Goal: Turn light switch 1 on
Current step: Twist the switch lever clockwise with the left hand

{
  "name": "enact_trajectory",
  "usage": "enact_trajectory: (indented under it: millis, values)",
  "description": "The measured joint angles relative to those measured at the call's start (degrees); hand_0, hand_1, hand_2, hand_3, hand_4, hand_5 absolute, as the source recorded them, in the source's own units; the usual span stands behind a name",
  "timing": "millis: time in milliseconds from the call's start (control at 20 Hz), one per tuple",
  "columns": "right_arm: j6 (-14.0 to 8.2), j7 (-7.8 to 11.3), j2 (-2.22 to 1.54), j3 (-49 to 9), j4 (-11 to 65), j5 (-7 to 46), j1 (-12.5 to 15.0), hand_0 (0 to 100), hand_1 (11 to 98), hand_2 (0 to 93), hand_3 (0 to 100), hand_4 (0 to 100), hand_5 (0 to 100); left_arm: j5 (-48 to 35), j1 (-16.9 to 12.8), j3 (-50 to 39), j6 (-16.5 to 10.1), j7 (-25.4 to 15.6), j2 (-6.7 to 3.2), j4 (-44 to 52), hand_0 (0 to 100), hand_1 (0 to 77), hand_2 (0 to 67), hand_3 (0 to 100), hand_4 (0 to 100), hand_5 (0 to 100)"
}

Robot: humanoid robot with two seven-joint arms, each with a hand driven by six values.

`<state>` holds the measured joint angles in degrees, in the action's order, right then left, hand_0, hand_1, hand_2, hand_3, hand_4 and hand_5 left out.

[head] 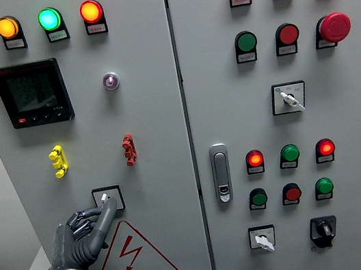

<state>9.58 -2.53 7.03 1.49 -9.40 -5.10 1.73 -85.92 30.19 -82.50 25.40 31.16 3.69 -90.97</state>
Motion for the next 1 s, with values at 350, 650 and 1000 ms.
enact_trajectory:
  millis: [350,650,1000]
  values:
    - [0.0,0.00,0.00,0.0,0.0,0.0,0.0,0,22.6,0.0,11,23,15,-0.3,1.0,0.4,0.0,0.5,-0.05,0.8,0,58.2,50.3,89,100,75]
    - [0.0,0.05,0.00,0.0,0.0,0.0,0.0,0,22.6,0.0,11,23,15,-0.3,1.2,0.5,0.0,0.9,0.00,0.9,1,57.7,50.3,89,100,75]
    - [0.0,0.00,0.00,0.0,0.0,0.0,0.0,0,22.6,0.0,11,23,15,-0.3,1.3,0.5,0.4,0.9,-0.35,1.1,9,56.6,50.1,89,100,75]
